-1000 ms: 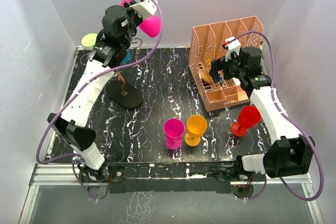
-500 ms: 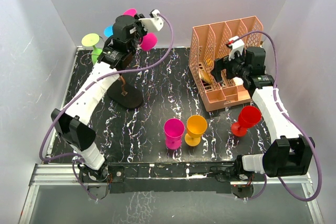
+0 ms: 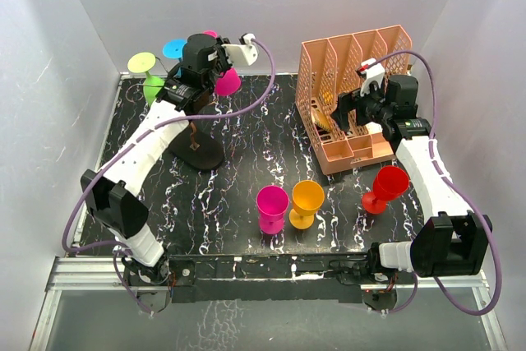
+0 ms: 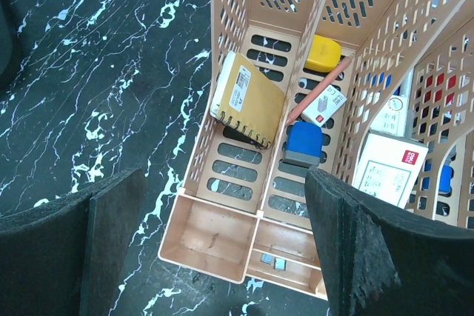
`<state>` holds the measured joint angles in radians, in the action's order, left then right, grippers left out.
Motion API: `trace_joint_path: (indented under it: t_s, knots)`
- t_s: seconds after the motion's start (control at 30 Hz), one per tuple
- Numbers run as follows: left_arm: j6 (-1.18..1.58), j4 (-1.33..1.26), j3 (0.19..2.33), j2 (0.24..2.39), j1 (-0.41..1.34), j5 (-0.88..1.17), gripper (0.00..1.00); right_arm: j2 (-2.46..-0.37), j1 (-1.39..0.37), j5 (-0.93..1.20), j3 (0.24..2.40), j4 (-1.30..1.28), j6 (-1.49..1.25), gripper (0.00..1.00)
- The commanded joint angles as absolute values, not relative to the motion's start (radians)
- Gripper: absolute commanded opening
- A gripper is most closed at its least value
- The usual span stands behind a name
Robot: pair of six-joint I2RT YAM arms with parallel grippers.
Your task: Place the wine glass upside down on the wine glass rack
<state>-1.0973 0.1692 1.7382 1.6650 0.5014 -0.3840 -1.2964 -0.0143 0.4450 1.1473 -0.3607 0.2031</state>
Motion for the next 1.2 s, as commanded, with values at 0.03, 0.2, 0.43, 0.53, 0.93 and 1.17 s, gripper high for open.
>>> trace_joint_path:
  t_s: [0.03,0.2,0.43,0.53,0.93,1.17]
  knots:
    - [-1.099,0.182,1.732,1.554,0.505,-0.381,0.0,-1.267,-0.005,0.463,1.135,-0.285,0.188,0.98]
    - [-1.098,0.204,1.722,1.537,0.506,-0.382,0.0,-1.263,-0.005,0.472,1.132,-0.282,0.186,0.98]
    - [-1.113,0.205,1.694,1.526,0.506,-0.385,0.0,-1.254,-0.005,0.478,1.126,-0.279,0.184,0.98]
    - [-1.113,0.198,1.68,1.528,0.506,-0.385,0.0,-1.252,0.025,0.483,1.124,-0.278,0.184,0.98]
    - [-1.091,0.273,1.685,1.506,0.506,-0.364,0.0,-1.257,0.034,0.489,1.114,-0.267,0.182,0.98]
    - [-1.089,0.319,1.674,1.486,0.506,-0.349,0.0,-1.26,0.041,0.486,1.11,-0.264,0.183,0.98]
